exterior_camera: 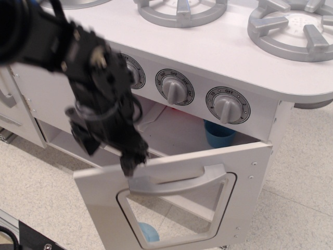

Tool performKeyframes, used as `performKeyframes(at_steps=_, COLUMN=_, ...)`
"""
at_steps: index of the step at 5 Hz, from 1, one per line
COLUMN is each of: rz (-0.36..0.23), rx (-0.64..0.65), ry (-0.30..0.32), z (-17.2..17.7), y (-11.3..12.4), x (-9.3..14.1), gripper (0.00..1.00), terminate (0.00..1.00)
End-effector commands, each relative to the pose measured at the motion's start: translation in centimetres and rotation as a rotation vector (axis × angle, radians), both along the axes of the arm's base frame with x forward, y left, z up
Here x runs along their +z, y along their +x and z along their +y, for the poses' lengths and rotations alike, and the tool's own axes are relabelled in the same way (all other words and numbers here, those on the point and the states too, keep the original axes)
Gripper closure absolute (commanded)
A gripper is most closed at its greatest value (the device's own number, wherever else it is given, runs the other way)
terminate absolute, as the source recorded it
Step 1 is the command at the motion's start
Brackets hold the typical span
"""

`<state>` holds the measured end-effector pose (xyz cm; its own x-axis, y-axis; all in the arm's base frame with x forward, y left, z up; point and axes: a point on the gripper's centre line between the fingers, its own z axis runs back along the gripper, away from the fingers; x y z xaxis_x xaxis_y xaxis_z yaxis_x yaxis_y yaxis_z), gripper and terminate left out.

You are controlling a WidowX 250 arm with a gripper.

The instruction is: Close oven

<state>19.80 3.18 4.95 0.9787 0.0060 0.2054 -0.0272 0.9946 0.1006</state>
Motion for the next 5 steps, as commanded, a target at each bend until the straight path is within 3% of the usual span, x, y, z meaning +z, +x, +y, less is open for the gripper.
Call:
performKeyframes(at_steps=1, rz=0.038, rx=0.092, ry=-0.042, z=-1.7, y=-1.3, x=-0.2, gripper=0.0, terminate=0.0)
performKeyframes(at_steps=3, rz=0.007, rx=0.169, ry=-0.085, z=-3.7, y=-2.0, x=-4.2, gripper=0.0, terminate=0.0)
performKeyframes(at_steps=5, rz=0.009, rx=0.19, ry=-0.088, z=-3.9, y=0.7, x=-6.2, gripper=0.0, terminate=0.0)
